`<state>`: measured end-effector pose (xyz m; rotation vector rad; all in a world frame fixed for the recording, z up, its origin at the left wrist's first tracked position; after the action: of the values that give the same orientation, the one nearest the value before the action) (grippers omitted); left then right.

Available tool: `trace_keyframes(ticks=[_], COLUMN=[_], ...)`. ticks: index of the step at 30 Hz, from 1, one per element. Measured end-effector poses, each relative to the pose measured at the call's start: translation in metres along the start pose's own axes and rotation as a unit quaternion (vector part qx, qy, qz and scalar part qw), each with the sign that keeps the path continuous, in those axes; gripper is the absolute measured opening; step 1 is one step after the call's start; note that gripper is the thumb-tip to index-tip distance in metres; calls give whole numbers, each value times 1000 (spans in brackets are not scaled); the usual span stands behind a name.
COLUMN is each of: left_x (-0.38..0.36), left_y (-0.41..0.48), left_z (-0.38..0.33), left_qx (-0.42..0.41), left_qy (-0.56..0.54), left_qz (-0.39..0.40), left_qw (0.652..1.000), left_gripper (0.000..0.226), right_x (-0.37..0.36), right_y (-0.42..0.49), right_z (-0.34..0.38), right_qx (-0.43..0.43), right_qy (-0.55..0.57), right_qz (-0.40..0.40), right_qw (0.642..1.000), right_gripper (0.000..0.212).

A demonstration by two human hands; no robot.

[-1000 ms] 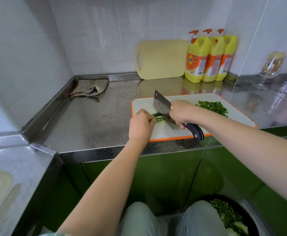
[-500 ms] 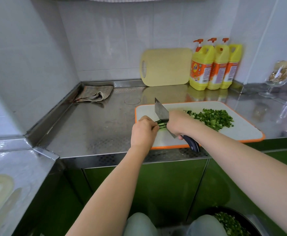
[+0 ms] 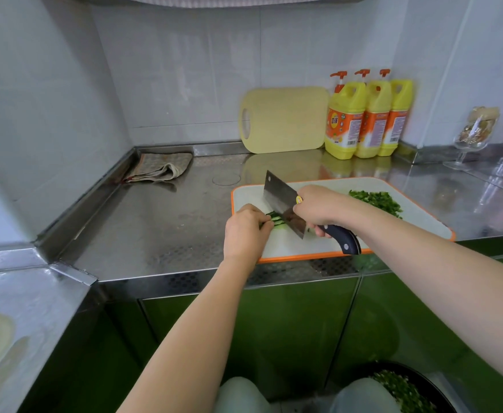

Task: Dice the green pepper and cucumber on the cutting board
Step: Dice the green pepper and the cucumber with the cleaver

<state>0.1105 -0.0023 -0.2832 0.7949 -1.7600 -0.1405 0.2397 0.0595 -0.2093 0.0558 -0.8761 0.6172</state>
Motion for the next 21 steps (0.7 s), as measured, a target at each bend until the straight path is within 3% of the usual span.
trace_keyframes(ticks=[11, 16, 21], left_x=[-2, -1, 2], left_y=[1, 0, 0], left_z=[1, 1, 0], left_qx=[11, 12, 6], left_qy=[-3, -1, -4], left_qz=[5, 4, 5], left_qw=[1000, 1000, 1000], left_gripper=[17, 16, 16], right_x=[-12, -28, -12], right_y=[1, 6, 11], right_z=[12, 6, -7], right_qx=[-14, 59, 12], right_qy=[-46, -24, 30], right_qz=[27, -42, -53], right_qw=[998, 997, 998], right_gripper=[26, 12, 18])
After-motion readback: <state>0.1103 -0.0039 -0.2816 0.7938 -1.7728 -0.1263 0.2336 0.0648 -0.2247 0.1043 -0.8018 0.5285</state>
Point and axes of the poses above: each hand's wrist, its own y-axis towards the middle knuckle, its own x-axis out of the back of the hand, z = x × y, the point moved 3 cm from there along y, towards the middle knuckle, and after that the axes turned 13 degrees about y, right-handed, at the moved point
